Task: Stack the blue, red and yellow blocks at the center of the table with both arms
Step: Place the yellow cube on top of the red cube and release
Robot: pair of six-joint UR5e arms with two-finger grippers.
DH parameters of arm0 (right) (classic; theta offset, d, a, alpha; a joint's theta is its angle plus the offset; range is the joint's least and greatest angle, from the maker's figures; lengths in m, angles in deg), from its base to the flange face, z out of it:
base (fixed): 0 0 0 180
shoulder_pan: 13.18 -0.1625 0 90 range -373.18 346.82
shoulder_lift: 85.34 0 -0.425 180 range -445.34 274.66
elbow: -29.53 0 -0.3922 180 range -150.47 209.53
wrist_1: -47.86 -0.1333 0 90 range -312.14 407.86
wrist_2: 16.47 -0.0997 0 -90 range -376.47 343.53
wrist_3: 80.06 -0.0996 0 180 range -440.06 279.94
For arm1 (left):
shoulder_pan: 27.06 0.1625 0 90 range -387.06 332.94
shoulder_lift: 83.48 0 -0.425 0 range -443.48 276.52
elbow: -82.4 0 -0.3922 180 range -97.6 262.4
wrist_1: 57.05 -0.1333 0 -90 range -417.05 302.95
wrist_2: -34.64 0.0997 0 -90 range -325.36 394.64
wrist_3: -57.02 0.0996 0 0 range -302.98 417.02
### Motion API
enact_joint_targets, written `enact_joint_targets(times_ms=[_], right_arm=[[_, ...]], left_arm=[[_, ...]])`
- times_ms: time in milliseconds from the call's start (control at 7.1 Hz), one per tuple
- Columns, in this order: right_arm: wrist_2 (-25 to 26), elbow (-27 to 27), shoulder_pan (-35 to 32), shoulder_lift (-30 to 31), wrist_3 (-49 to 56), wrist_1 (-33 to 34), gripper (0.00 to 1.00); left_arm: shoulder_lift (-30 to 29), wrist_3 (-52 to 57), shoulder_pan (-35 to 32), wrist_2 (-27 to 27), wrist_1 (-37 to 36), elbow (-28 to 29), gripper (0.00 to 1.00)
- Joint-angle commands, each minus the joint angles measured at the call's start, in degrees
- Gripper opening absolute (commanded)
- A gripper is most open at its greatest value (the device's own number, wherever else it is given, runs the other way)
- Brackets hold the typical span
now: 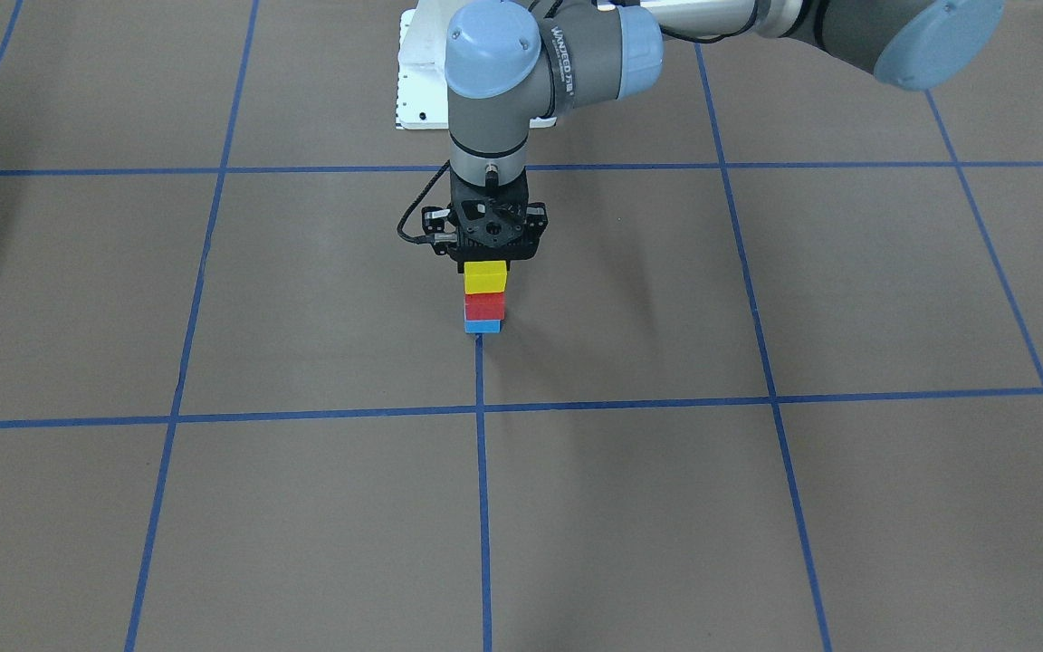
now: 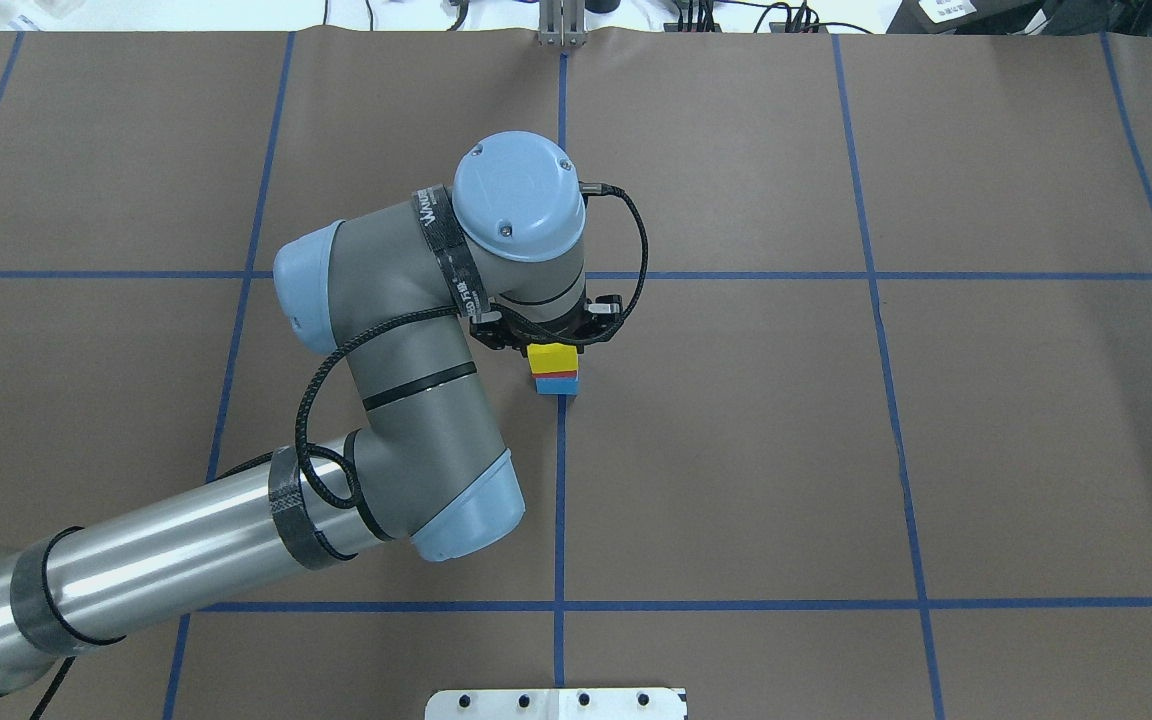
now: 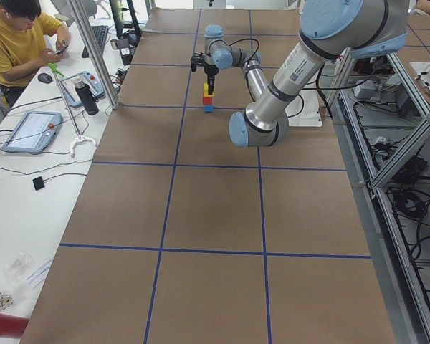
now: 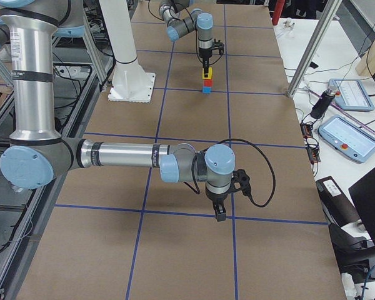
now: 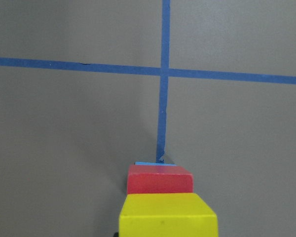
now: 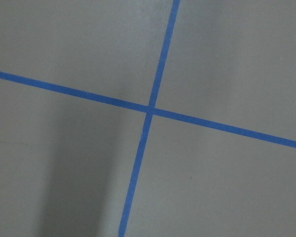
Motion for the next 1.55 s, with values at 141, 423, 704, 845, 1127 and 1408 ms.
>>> enact_joint_targets(times_ms=[141,423,704,845,1127,1408], right_arm=[[0.0,0.0,0.0,0.1,0.0,0.0,1.00],[0.0,0.0,0.0,0.2,0.0,0.0,1.00],[-0.1,0.0,0.0,0.2,0.0,0.0,1.00],[-0.1,0.0,0.0,0.2,-0.1,0.0,1.00],[-0.1,0.0,0.0,0.2,-0.1,0.0,1.00],[-0.1,0.0,0.0,1.7,0.2,0.0,1.00]], left_arm=[[0.0,0.1,-0.1,0.4,0.1,0.4,0.62],[-0.1,0.1,-0.1,0.5,0.4,0.3,1.00],[-0.8,0.4,-0.5,0.3,0.2,-0.3,1.00],[-0.7,0.7,-1.6,-0.1,-0.3,-1.9,1.00],[0.7,5.6,-4.7,-3.8,-6.7,-7.4,1.00],[12.7,16.8,-9.1,-6.3,-14.1,-23.9,1.00]])
